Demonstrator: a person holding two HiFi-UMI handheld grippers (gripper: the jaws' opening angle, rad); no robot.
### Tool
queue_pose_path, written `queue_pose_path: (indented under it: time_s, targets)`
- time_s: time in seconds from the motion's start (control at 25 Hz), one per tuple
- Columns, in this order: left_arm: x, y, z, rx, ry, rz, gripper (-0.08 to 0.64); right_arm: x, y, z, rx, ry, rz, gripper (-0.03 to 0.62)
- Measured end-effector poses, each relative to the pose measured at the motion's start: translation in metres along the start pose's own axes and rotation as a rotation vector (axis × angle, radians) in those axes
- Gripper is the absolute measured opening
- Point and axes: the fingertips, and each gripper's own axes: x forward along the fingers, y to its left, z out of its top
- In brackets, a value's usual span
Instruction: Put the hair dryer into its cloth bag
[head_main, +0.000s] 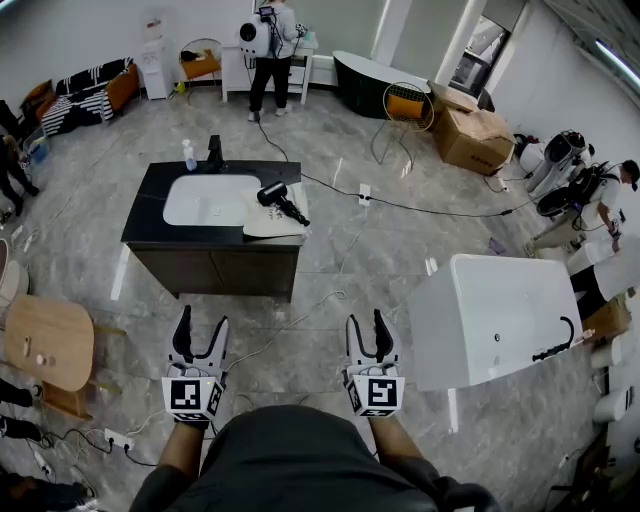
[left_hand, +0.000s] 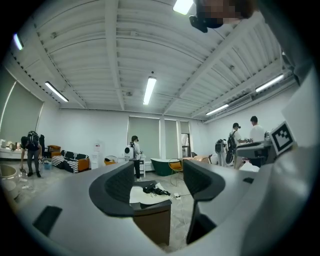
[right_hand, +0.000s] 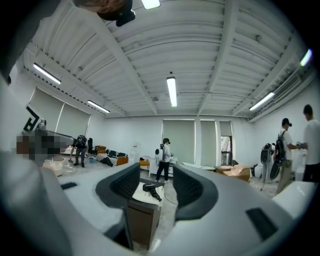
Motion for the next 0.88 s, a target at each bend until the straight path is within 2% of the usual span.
queue_pose_path:
  time_s: [0.08, 0.2, 0.52, 0.72, 0.88]
  targets:
    - [0.000, 0.002, 0.000, 0.005, -0.003, 0.006, 0.322, 0.000, 0.002, 0.001, -0.001, -0.012, 0.005, 0.248]
    - [0.000, 0.004, -0.002, 0.003, 0.002, 0.011, 0.327, 0.000, 0.001, 0.000, -0.007, -0.020, -0.013, 0.293]
    - [0.008, 0.000, -0.006, 0.009, 0.018, 0.032, 0.327, 0.002, -0.016, -0.007, -0.015, -0.012, -0.053, 0.298]
    - [0.017, -0.007, -0.006, 0.028, 0.010, 0.082, 0.327, 0.008, -0.033, -0.010, -0.002, -0.027, -0.032, 0.298]
    - [0.022, -0.012, -0.013, 0.020, 0.015, 0.137, 0.327, 0.017, -0.050, -0.013, -0.034, -0.025, 0.011, 0.298]
